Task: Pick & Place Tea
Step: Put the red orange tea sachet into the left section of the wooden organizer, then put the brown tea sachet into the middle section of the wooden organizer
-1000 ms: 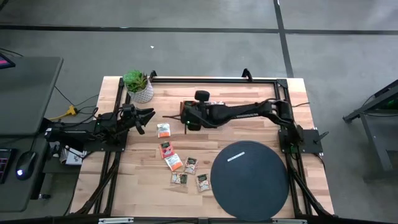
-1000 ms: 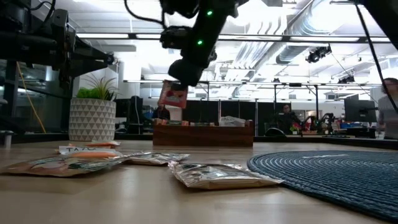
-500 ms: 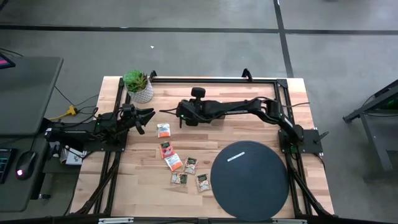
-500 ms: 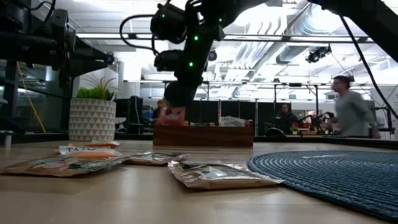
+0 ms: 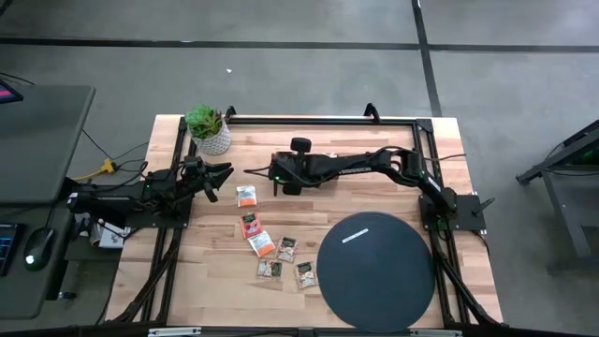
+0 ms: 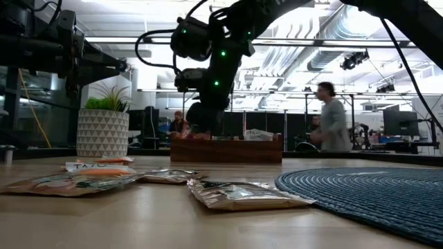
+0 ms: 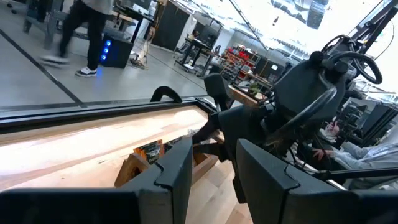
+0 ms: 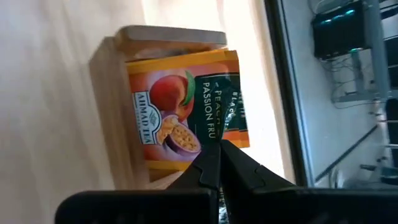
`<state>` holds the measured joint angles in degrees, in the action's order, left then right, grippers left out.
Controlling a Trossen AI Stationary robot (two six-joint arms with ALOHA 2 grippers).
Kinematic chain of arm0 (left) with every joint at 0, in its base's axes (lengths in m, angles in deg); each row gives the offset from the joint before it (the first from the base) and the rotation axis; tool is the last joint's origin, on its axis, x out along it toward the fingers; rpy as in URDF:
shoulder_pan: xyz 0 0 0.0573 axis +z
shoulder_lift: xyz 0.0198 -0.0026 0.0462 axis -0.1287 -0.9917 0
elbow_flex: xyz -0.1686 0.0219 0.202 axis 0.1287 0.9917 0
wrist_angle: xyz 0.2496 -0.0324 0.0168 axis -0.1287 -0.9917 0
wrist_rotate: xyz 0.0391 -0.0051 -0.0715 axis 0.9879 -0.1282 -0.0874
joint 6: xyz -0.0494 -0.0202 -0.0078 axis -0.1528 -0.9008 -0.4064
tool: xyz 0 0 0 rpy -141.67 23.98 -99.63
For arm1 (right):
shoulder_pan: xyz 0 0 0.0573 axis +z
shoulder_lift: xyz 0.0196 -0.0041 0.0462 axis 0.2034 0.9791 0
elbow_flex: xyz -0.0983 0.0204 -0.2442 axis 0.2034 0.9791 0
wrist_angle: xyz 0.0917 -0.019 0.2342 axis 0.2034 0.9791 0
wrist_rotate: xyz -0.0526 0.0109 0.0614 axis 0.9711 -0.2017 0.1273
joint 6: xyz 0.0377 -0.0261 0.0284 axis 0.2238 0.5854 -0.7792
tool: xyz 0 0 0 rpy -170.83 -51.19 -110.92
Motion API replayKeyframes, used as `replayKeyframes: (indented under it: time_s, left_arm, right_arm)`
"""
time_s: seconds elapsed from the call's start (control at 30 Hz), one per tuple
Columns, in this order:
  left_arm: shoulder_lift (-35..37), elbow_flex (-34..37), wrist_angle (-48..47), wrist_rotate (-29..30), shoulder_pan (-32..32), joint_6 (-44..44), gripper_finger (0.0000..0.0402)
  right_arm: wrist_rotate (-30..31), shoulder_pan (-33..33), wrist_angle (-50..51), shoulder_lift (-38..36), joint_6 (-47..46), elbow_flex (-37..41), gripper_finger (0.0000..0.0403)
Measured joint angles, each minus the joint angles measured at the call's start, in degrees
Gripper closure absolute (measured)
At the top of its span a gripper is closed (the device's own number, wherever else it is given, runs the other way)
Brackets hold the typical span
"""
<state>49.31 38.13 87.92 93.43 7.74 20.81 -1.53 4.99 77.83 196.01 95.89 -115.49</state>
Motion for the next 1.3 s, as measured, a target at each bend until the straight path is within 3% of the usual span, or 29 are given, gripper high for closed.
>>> replayKeyframes:
  time_s: [0.33, 0.5, 0.93, 1.2, 1.3]
  left_arm:
    - [0.0, 0.0, 0.0, 0.0, 0.0, 0.0, 0.0278]
    - [0.0, 0.0, 0.0, 0.1, 0.0, 0.0, 0.0278]
    - [0.0, 0.0, 0.0, 0.1, 0.0, 0.0, 0.0278]
    - [0.0, 0.0, 0.0, 0.1, 0.0, 0.0, 0.0278]
    - [0.0, 0.0, 0.0, 0.1, 0.0, 0.0, 0.0278]
  right_arm:
    - [-3.1, 0.0, -1.0, 0.0, -0.7, 0.0, 0.0369]
    - [-3.5, 0.0, -1.0, 0.0, -1.1, 0.0, 0.0325]
    - [-12.6, 0.7, 2.0, -0.3, -3.2, -3.4, 0.0224]
    - [-24.3, 3.4, 12.4, -0.3, -2.3, -9.5, 0.0219]
    - [-33.6, 5.0, 16.0, -0.3, -3.8, -10.6, 0.0219]
